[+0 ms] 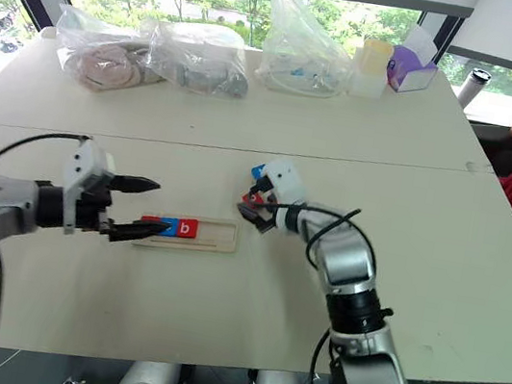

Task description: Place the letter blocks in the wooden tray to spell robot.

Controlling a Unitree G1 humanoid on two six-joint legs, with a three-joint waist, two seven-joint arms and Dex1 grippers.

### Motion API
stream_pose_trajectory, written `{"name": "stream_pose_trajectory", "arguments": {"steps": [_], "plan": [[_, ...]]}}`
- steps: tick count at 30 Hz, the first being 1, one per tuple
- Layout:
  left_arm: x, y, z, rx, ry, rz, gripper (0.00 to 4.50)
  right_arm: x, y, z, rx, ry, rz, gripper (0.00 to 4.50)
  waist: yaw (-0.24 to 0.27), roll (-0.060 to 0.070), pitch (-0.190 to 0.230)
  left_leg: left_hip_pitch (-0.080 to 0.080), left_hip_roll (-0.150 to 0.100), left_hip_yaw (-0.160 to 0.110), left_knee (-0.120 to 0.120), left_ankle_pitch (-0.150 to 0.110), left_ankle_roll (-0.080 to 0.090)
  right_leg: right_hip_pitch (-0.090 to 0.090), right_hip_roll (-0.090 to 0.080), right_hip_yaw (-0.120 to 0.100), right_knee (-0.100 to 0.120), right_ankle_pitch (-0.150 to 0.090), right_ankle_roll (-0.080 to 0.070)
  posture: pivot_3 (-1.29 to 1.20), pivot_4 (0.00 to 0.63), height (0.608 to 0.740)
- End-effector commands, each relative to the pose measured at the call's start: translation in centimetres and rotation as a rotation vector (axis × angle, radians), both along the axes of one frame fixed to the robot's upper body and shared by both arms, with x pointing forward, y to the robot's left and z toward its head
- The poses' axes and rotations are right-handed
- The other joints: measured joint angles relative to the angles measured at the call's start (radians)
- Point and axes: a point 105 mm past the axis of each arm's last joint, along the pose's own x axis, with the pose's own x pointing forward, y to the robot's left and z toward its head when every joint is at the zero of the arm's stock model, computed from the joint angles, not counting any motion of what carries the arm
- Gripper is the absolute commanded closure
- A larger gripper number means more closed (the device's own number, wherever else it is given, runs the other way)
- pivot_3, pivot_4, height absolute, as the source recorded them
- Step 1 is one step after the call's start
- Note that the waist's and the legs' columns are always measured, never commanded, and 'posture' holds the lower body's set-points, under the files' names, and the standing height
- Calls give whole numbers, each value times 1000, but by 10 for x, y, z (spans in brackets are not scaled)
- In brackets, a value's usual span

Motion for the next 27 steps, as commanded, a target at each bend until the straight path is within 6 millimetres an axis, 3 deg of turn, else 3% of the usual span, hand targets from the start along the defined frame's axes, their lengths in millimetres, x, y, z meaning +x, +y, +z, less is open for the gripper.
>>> {"name": "stream_pose_trajectory", "arguments": {"steps": [1, 9, 12, 16, 23, 27], "plan": [[3, 4, 9, 8, -36, 12, 0, 1, 1, 18, 6, -55, -27, 18, 2, 0, 0, 0, 0, 0, 0, 0, 0, 0, 0, 0, 0, 0, 0, 0, 150, 740], [7, 10, 3, 49, -28, 20, 0, 9, 5, 3, -31, -39, -45, 18, 1, 0, 0, 0, 0, 0, 0, 0, 0, 1, 0, 0, 0, -2, 1, 0, 150, 740], [8, 12, 2, 48, -29, 26, 0, 7, 9, 1, -61, -63, -28, 1207, 2, 0, 0, 0, 0, 0, 0, 0, 0, 1, 0, 0, 0, -2, 1, 0, 150, 740], [8, 11, 2, 50, -31, 22, 0, 10, 3, 7, -75, -96, -67, 3133, 1, 0, 0, 0, 0, 0, 0, 0, 0, 1, 0, 0, 0, -2, 1, 0, 150, 740], [8, 7, -2, 51, -24, 8, 0, 15, -34, 33, -96, -177, -212, 3133, 6, 0, 0, -1, -1, 0, 0, 0, 0, 1, 0, 0, -1, -2, 1, 0, 150, 740], [7, 4, -3, 53, -25, -11, 0, -2, -66, 38, -27, -99, -401, 3133, 8, 0, 0, -1, -1, -1, 0, 0, 0, 1, 0, 0, -2, -1, 2, 0, 150, 740]]}}
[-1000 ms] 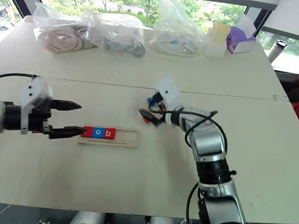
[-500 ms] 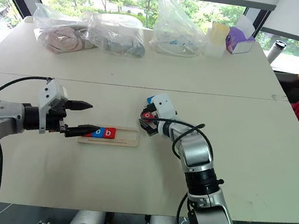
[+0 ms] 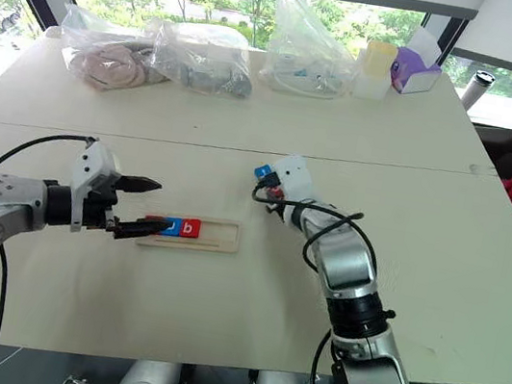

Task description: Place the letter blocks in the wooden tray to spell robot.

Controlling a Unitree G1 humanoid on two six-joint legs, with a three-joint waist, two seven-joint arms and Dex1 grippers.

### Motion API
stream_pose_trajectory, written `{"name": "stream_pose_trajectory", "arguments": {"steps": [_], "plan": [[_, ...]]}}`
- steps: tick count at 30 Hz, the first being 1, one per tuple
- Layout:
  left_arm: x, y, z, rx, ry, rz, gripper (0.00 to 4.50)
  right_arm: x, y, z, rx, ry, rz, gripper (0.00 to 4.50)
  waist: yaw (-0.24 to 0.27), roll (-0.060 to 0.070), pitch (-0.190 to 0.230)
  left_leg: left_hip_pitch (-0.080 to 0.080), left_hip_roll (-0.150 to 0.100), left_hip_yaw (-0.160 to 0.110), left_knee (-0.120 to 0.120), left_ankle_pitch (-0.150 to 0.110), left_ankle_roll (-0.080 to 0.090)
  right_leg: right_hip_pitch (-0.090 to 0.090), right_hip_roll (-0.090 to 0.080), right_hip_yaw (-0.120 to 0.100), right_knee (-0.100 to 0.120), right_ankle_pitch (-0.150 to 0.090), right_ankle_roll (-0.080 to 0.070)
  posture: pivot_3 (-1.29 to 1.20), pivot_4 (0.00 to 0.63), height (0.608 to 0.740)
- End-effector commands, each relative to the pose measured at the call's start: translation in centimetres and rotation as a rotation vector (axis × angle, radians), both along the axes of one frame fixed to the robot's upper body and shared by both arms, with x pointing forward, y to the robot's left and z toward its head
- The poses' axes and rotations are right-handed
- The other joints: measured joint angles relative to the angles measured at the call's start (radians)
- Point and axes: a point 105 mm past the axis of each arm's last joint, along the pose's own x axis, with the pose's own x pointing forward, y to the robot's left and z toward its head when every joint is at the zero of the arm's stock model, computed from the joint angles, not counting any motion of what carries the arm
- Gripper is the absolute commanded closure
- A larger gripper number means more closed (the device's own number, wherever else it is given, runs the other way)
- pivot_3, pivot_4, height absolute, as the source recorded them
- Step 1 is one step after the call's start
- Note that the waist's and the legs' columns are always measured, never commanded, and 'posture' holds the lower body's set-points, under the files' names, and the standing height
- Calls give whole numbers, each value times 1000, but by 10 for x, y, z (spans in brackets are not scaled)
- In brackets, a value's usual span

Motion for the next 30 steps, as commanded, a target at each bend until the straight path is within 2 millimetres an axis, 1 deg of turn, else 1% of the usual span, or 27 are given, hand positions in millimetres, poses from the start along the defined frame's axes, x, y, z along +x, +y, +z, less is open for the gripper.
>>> {"name": "stream_pose_trajectory", "arguments": {"steps": [1, 4, 7, 9, 12, 14, 16, 19, 22, 24, 25, 26, 28, 29, 30], "plan": [[1, -3, 9, 4, -48, -24, 0, -15, -22, 11, 68, 13, -135, 3133, 0, 0, 0, 0, 0, 0, 0, 0, 0, 0, 0, 0, 0, 0, 0, 0, 150, 740], [2, -3, 8, 2, -46, -26, 0, -33, -26, 2, 74, 80, -163, 3133, -3, 0, 0, 0, 0, 0, -1, 0, 0, 0, 0, 0, 0, -1, 0, 0, 150, 740], [5, -1, 2, 9, -31, -24, 0, -44, -29, -5, 119, 145, -258, 3133, -7, 0, 0, 1, 0, 0, -1, 0, 0, 0, 0, 0, 0, -3, -1, 0, 150, 740], [7, -2, 3, 5, -28, -30, 0, -51, -21, -6, 172, 187, -282, 3133, -7, 0, 0, 1, 1, 0, -1, 0, 0, 0, 1, 0, 0, -2, -1, 0, 150, 740], [12, -5, 2, 14, -21, -65, 0, -60, -6, -19, 179, 246, -282, 3133, -5, 0, 0, 1, 1, -1, -1, 0, 0, 0, 1, 0, 0, -2, -1, 0, 150, 740], [15, -5, 1, 27, -21, -73, 0, -61, -4, -24, 174, 269, -279, 3133, -2, 0, 0, 1, 0, -1, 0, 0, 0, 0, 1, -1, 0, -3, -2, 0, 150, 740], [17, -4, 0, 34, -21, -79, 0, -61, -4, -25, 175, 275, -283, 3133, -4, 0, 0, 0, 0, 0, 0, 0, 0, 0, 0, 0, -1, -3, -1, 0, 150, 740], [20, -4, 1, 37, -24, -87, 0, -59, -3, -22, 175, 267, -266, 1836, -5, 0, 0, 0, 0, 0, 0, 0, 0, 0, -1, 0, -2, -2, -1, 0, 150, 740], [20, -3, 3, 41, -27, -91, 0, -57, -2, -11, 186, 226, -232, 419, -3, 0, 0, 0, 0, 0, 0, 0, 0, 0, -1, 0, -2, -3, -1, 0, 150, 740], [19, -1, 5, 45, -29, -91, 0, -53, -7, 6, 159, 157, -183, 419, -5, 0, 0, 0, 0, 0, 0, 0, 0, 0, -1, 0, -2, -3, -1, 0, 150, 740], [18, 0, 7, 49, -32, -89, 0, -47, -13, 19, 95, 77, -136, 419, -5, 1, 0, 0, 0, 0, 0, 0, 0, 0, -1, 0, -2, -3, -1, 0, 150, 740], [18, 1, 8, 54, -37, -85, 0, -43, -15, 32, 40, 2, -59, 419, -5, 1, 1, 0, 0, 0, 0, 0, 0, 0, -1, 0, -2, -3, -1, 0, 150, 740], [19, 4, 10, 65, -47, -78, 0, -38, -16, 52, 24, -78, 87, 419, -5, 0, 1, 0, -1, 1, 0, 0, 0, 0, -1, 0, -3, -3, -1, 0, 150, 740], [19, 5, 10, 67, -48, -76, 0, -37, -16, 57, 31, -93, 128, 419, -6, 0, 1, 0, -1, 1, 0, 0, 0, 1, -1, 0, -3, -3, -1, 0, 150, 740], [18, 6, 10, 70, -41, -77, 0, -39, -14, 61, 3, -132, 252, 419, -8, 0, 1, 0, -1, 0, -1, 0, 0, 1, 0, 0, -3, -3, 0, 0, 150, 740]]}}
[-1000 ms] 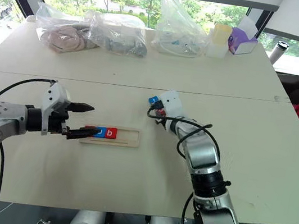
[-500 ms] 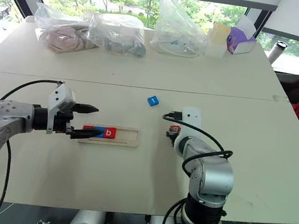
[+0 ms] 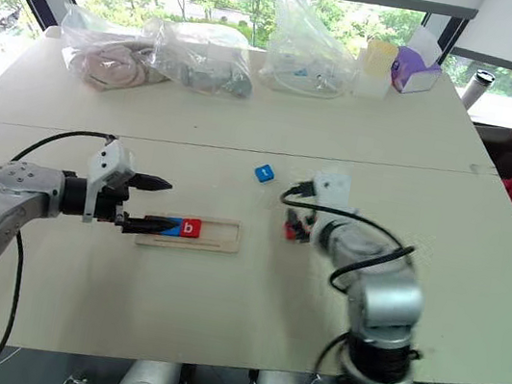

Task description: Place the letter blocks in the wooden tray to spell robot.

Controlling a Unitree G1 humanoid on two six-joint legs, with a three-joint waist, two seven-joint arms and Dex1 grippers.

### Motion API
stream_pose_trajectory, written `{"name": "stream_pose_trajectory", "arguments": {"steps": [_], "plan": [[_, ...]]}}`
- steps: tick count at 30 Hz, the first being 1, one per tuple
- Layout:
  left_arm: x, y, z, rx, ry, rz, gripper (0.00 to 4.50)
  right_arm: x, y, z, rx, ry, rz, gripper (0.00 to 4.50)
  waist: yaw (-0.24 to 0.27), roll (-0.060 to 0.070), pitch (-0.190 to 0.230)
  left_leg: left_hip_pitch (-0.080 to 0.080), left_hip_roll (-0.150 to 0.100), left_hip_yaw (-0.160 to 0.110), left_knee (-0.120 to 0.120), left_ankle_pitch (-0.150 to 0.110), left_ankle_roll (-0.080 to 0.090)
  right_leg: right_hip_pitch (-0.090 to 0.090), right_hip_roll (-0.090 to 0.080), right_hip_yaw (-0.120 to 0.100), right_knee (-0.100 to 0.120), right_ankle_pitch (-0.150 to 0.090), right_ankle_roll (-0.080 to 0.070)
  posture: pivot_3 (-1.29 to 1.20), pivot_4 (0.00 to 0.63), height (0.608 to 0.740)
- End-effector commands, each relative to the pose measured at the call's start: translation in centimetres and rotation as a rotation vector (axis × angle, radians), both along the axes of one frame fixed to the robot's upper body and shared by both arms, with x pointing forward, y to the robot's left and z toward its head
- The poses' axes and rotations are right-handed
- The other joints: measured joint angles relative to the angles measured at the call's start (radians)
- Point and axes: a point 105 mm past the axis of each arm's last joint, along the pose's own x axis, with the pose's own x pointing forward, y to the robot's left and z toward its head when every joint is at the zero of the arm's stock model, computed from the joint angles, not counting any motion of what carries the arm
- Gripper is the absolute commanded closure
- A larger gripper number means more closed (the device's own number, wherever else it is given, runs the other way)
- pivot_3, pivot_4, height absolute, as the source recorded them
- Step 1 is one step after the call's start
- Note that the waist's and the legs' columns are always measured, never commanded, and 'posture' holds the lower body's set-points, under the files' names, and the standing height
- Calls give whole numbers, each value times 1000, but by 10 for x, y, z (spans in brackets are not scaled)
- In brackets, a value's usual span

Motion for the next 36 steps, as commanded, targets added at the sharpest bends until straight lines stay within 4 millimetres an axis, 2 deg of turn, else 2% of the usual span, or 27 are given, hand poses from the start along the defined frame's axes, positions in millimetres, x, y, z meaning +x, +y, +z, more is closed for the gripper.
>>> {"name": "stream_pose_trajectory", "arguments": {"steps": [1, 3, 5, 9, 15, 20, 27, 30, 34, 36], "plan": [[-2, 5, 13, 10, -42, -4, 0, -8, 18, 22, -30, -133, 391, 419, -3, 0, 0, 0, 1, 0, -1, 0, 0, 0, 1, 0, 0, 0, 0, 0, 150, 740], [-5, 6, 13, 16, -29, -10, 0, -17, 15, 12, -66, -104, 630, 419, -2, 0, 0, 0, 1, -1, -2, 0, 0, 0, 1, 0, 0, 0, 2, 0, 150, 740], [-7, 6, 13, 18, -32, -12, 0, -17, 8, 2, -22, -42, 724, 419, -3, -1, 0, 0, 1, 0, -1, -1, 1, 0, 1, 0, 0, 0, 5, 0, 150, 740], [-11, 6, 16, 18, -36, 1, 0, -8, -2, -19, -57, 24, 887, 419, -6, -1, 1, 0, 1, 1, 0, -1, 1, 0, 1, 0, 0, 0, 4, 0, 150, 740], [-19, 15, 16, 42, -49, 59, 0, 13, -3, -34, -112, 32, 989, 419, -17, -1, 1, 0, 1, 1, 1, -1, 1, 0, 1, 1, 1, 1, 3, 0, 150, 740], [-28, 18, 14, 48, -39, 78, 0, 11, -7, -52, -183, 80, 1081, 419, -19, -1, 1, 0, 1, 1, 1, -1, 1, 0, 1, 1, 1, 3, 2, 0, 150, 740], [-31, 20, 12, 53, -44, 113, 0, 17, -8, -65, -195, 71, 1082, 419, -17, -1, 1, 1, 1, 1, 1, 0, 1, 1, 0, 1, 1, 3, 1, 0, 150, 740], [-32, 18, 11, 55, -41, 110, 0, 20, -9, -70, -204, 61, 1077, 1252, -19, -1, 1, 1, 1, 1, 1, 0, 1, 1, 0, 1, 2, 3, 0, 0, 150, 740], [-31, 20, 12, 60, -45, 119, 0, 21, -8, -71, -202, 48, 1081, 3296, -19, -1, 1, 1, 1, 1, 1, 0, 1, 1, 0, 1, 2, 4, 0, 0, 150, 740], [-32, 21, 12, 64, -43, 122, 0, 22, -7, -70, -201, 42, 1077, 3379, -20, -1, 1, 2, 1, 1, 1, 0, 1, 1, 0, 1, 2, 4, 0, 0, 150, 740]]}}
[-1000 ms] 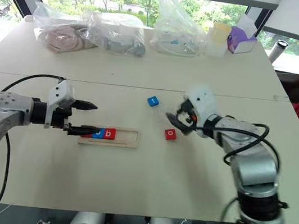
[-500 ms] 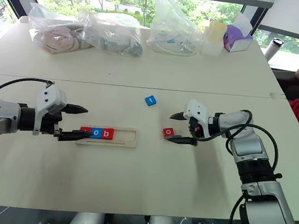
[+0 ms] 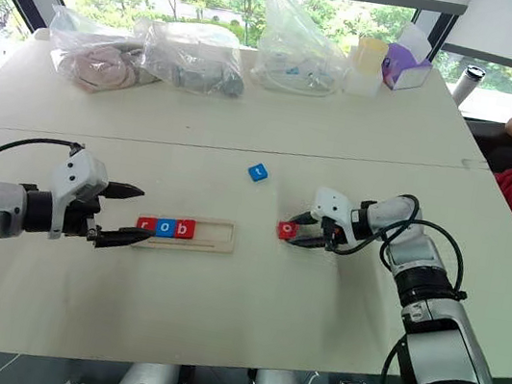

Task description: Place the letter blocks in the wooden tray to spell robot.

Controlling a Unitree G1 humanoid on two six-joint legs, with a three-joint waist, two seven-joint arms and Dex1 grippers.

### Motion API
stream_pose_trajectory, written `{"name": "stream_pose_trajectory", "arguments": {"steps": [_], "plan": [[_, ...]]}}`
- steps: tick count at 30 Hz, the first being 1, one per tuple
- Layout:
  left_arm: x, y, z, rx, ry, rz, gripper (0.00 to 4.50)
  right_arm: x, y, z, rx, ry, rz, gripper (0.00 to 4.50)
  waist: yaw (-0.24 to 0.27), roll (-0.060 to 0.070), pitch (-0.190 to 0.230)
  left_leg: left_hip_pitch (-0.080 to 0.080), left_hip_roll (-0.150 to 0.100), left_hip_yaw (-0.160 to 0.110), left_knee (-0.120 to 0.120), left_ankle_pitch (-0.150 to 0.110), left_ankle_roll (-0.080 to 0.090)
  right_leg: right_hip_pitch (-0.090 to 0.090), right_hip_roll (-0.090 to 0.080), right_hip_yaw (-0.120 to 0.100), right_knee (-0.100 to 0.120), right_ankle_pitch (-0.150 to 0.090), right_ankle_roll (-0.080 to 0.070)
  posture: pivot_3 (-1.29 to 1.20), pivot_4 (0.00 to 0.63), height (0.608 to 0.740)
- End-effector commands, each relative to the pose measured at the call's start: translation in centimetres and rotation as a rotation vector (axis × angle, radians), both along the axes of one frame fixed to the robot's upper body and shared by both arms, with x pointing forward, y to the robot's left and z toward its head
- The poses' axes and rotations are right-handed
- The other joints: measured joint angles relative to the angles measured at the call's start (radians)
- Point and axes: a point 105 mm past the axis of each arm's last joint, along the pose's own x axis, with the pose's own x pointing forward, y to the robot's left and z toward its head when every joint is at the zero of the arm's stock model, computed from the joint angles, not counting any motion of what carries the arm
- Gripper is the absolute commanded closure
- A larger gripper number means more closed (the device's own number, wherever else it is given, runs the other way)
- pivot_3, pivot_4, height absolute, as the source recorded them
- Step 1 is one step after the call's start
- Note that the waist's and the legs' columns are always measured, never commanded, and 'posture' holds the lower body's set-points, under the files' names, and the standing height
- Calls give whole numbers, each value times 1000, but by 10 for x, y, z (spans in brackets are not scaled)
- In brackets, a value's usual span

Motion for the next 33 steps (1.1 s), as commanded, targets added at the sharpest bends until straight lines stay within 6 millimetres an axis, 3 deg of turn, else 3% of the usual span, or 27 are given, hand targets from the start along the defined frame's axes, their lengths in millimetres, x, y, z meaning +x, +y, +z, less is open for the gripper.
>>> {"name": "stream_pose_trajectory", "arguments": {"steps": [1, 8, 14, 19, 27, 33], "plan": [[-1, 3, 8, 16, -32, 2, 0, 4, 2, 7, 9, -28, -3, 3379, -1, 0, 0, 0, 0, 0, 0, 0, 0, 0, 0, 0, 0, 0, 0, 0, 150, 740], [4, 15, 14, 9, -31, 39, 0, -1, 46, 47, 132, -51, 21, 3379, -2, 0, 0, 1, 0, 0, 0, 0, 0, -1, 0, 0, 3, 0, 0, 0, 150, 740], [3, 20, 16, 51, -11, 24, 0, -4, 103, 41, 81, -100, -15, 3379, -2, 0, 0, 0, 0, -1, 0, 0, 0, -1, 0, -1, 3, 0, 0, 0, 150, 740], [-2, 10, 8, 34, -2, 13, 0, -10, 126, 34, 50, -81, -26, 3379, 5, 0, 0, -1, 0, -1, 0, 0, 0, -1, -1, -1, 2, 0, 0, 0, 150, 740], [-26, -5, -1, 16, 69, -27, 0, -24, 138, 21, -5, -50, 15, 3379, 2, 0, 0, -1, 0, -1, 0, 0, 0, -1, -1, 0, 2, 0, 0, 0, 150, 740], [-28, -4, -1, 18, 75, -22, 0, -31, 146, 19, -8, -34, 37, 3379, 0, 0, 0, 0, 0, -1, 0, 0, 0, -1, 0, -1, 2, 0, -1, 0, 150, 740]]}}
